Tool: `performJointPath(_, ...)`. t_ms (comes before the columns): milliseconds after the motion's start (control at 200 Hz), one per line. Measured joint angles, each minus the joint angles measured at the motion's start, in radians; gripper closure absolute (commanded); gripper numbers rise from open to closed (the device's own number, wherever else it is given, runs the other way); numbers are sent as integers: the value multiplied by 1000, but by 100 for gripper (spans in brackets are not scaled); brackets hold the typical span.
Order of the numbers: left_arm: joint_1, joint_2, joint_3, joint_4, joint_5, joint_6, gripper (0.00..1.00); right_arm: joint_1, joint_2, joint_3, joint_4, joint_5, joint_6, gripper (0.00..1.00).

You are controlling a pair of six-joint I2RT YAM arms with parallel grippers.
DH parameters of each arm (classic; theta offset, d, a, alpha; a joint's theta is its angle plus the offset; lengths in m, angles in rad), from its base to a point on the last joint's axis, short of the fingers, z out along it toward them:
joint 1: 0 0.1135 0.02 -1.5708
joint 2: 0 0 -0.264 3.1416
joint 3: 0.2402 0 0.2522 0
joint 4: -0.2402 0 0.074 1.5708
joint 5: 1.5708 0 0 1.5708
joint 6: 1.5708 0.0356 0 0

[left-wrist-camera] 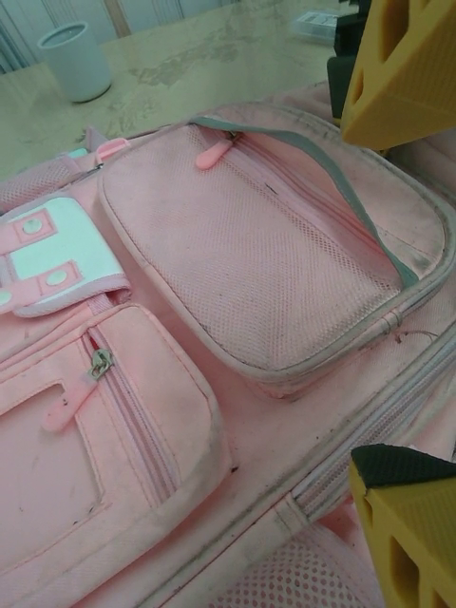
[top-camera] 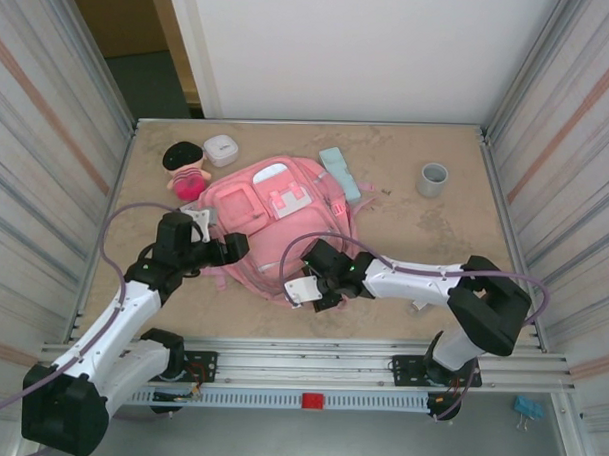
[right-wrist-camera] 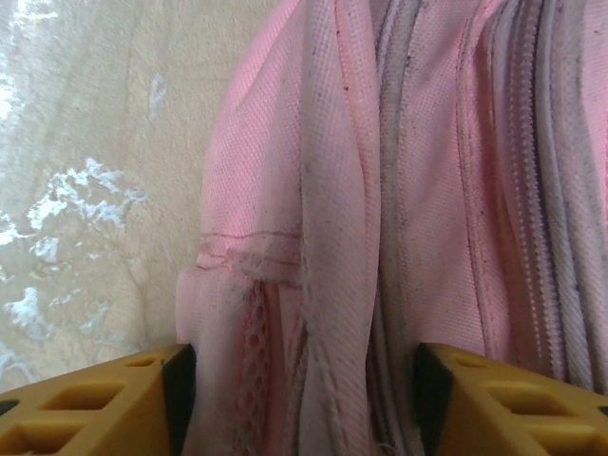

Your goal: Pack books, pencil case, and school supplies into a backpack

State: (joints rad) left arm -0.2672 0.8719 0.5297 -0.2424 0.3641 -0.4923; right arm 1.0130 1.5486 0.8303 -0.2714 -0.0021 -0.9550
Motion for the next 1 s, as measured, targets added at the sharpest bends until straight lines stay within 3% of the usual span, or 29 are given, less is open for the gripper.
performJointPath(140, 0, -2, 0, 4, 2, -7, 18, 4, -15, -10, 25, 6, -10, 82)
performJointPath(281, 0, -19, 0, 1, 3, -7, 18, 4, -80, -7, 5, 8, -24, 100)
performJointPath(416, 0, -38, 3, 3, 35, -10, 18, -30, -131, 87, -176, -44, -19, 100)
performJointPath(636, 0, -47, 18, 25, 67, -9, 19, -177, -153, 367, -433, -163, -26, 100)
performJointPath(802, 20, -48, 18, 62, 86, -8, 19, -277, -156, 476, -537, -221, -54, 100)
performJointPath(997, 90, -81, -24, 127, 112, -11, 22, -321, -153, 538, -624, -254, -87, 100)
